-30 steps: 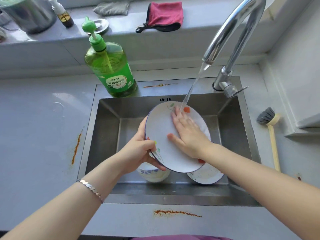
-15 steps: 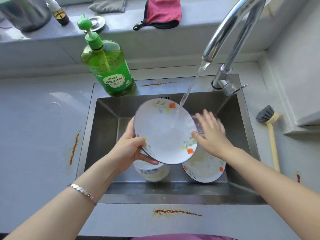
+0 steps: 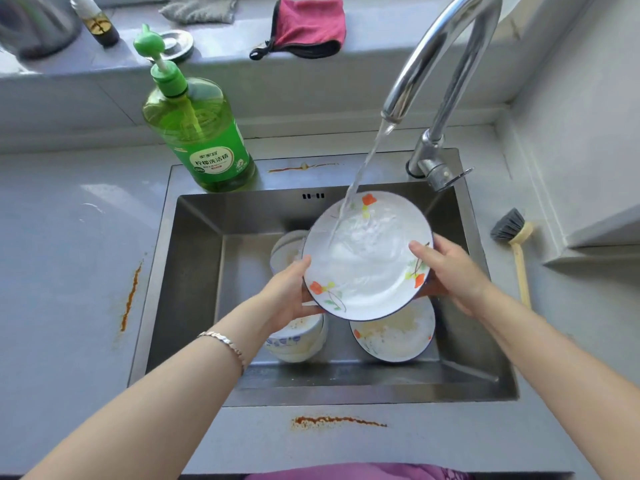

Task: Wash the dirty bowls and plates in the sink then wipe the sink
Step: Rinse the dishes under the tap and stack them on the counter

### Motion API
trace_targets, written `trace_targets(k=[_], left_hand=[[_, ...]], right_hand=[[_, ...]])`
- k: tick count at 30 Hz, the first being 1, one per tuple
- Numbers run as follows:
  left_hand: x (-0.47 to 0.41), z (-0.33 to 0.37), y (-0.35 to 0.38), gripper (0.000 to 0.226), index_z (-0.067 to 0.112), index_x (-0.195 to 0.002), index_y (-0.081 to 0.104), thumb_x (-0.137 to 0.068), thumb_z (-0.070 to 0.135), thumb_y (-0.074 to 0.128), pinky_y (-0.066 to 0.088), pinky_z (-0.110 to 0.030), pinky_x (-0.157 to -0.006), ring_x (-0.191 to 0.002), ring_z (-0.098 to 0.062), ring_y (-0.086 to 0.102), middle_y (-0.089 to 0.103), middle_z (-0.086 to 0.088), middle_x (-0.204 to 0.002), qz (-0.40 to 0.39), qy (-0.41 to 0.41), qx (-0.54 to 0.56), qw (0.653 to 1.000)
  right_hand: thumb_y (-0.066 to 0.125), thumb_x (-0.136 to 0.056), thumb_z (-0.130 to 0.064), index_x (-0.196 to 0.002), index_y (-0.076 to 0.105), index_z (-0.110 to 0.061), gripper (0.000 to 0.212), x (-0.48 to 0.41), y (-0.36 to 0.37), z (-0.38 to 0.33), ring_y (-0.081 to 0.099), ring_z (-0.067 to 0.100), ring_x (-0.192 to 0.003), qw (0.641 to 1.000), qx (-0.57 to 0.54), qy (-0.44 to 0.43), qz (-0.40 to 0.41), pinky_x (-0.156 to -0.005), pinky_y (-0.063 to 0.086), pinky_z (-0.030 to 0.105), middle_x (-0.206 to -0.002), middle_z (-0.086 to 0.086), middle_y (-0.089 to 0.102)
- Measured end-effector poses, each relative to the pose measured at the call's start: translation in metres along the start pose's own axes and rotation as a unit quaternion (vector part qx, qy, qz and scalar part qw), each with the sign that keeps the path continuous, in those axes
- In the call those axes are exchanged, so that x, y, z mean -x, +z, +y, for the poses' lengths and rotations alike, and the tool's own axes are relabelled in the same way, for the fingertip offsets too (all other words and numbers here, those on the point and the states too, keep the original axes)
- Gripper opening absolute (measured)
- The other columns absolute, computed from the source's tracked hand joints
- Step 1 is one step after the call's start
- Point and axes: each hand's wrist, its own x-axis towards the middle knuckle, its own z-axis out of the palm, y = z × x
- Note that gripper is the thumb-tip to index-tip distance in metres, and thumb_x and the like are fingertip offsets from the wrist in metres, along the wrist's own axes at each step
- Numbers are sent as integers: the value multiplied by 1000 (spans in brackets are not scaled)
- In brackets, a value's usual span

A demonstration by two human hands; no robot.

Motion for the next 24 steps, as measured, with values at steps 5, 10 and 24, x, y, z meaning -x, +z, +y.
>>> trace_targets(k=[5,10,24], left_hand=[[6,1,0,40,20,-122,54,-101,42,28,54,-42,-76,-92,-24,65,66,-7,-111,28,56,67,996],[40,15,-15,22,36,-108,51,-100,19,39,53,-25,-54,-67,-8,64,64,2,-91,70,245,-55,965],[34,-5,-22,61,20,-146,26,-93,38,50,27,-26,-107,-130,-20,40,32,-6,-149,79,244,-502,826]], right_hand=[[46,-95,-12,-95,56,-30,21,-2,-1,-15,66,0,-63,998,25,-44,-34,-56,54,16,-86,-7,66],[41,-97,-9,-113,54,-17,22,-9,24,3,64,20,-75,992,-111,52,-31,-67,53,37,-92,4,65],[42,-93,-7,-99,52,-7,12,2,34,-12,57,22,-55,989,-28,145,7,-39,49,24,-73,14,59]])
